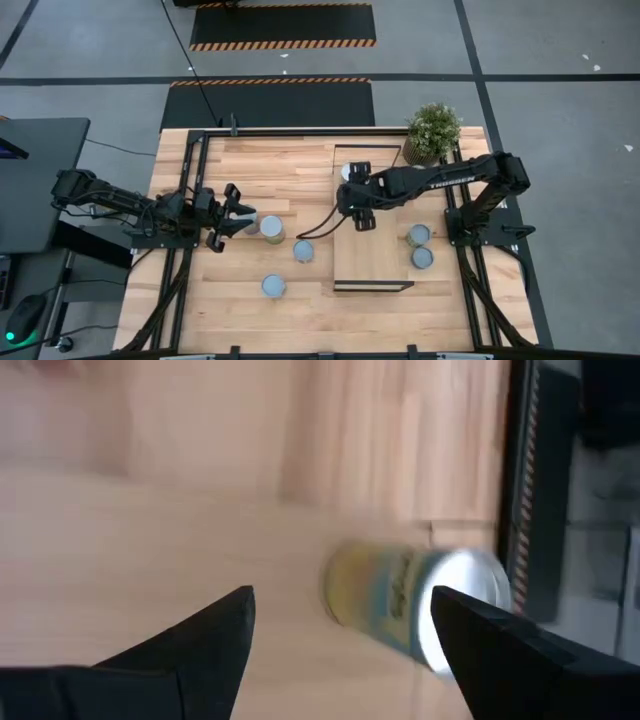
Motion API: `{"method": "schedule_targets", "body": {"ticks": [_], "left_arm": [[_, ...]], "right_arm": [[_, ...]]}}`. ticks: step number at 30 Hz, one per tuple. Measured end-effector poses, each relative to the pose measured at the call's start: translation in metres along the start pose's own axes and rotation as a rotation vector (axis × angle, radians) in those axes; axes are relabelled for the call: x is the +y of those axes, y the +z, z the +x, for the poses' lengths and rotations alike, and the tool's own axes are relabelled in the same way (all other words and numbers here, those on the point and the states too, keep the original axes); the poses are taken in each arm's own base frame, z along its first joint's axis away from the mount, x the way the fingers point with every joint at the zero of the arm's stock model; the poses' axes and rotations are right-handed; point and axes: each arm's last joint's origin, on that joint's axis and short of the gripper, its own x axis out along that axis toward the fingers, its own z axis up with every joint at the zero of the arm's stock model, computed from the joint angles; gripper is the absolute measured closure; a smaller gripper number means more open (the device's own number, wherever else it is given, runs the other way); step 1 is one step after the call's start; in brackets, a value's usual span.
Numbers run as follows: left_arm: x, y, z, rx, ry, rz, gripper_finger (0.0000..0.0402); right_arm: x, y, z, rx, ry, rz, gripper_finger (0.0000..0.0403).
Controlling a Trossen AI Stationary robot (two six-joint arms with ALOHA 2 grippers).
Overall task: Pick and place cans onto a shelf
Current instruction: Adjust the canned mixed fruits
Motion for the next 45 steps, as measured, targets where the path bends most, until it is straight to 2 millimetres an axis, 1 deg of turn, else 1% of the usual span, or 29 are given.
{"method": "schedule_targets", "body": {"ticks": [4,8,12,14,16,19,23,27,30,35,39,45], "left_arm": [[-0.001,0.003,0.0,-0.03,-0.014,0.034,0.026],[-0.001,0.003,0.0,-0.03,-0.017,0.043,0.026],[-0.002,0.003,0.0,-0.027,-0.059,0.044,0.026],[-0.003,0.004,0.0,-0.032,-0.071,0.045,0.026],[-0.003,0.004,0.0,-0.032,-0.07,0.045,0.026],[-0.002,0.003,0.0,-0.029,-0.07,0.037,0.026],[-0.002,0.003,0.0,-0.028,-0.07,0.035,0.026],[-0.003,0.006,0.0,-0.06,-0.073,0.077,0.026],[-0.003,0.009,-0.001,-0.089,-0.075,0.115,0.026],[-0.004,0.01,-0.001,-0.099,-0.075,0.133,0.026],[-0.003,0.01,-0.001,-0.103,-0.069,0.146,0.026],[-0.003,0.01,-0.001,-0.102,-0.062,0.17,0.026]], "right_arm": [[-0.005,0.008,-0.001,-0.117,0.139,0.087,0.0093],[-0.014,0.009,-0.006,-0.177,0.18,0.121,0.0093],[-0.027,0.01,-0.026,-0.319,0.272,0.17,0.0093],[-0.034,0.005,-0.036,-0.345,0.254,0.194,0.0093],[-0.039,-0.002,-0.042,-0.315,0.188,0.201,0.0093],[-0.042,-0.012,-0.046,-0.229,0.069,0.199,0.0093],[-0.033,-0.02,-0.043,-0.112,0.039,0.194,0.0093],[-0.019,-0.018,-0.032,-0.02,0.014,0.167,0.0093],[-0.012,-0.016,-0.024,0.019,0.007,0.142,0.0093],[-0.012,-0.015,-0.017,0.05,-0.002,0.123,0.0093],[-0.014,-0.013,-0.016,0.049,-0.049,0.097,0.0093],[-0.015,-0.009,-0.015,0.019,-0.052,0.088,0.0093]]}}
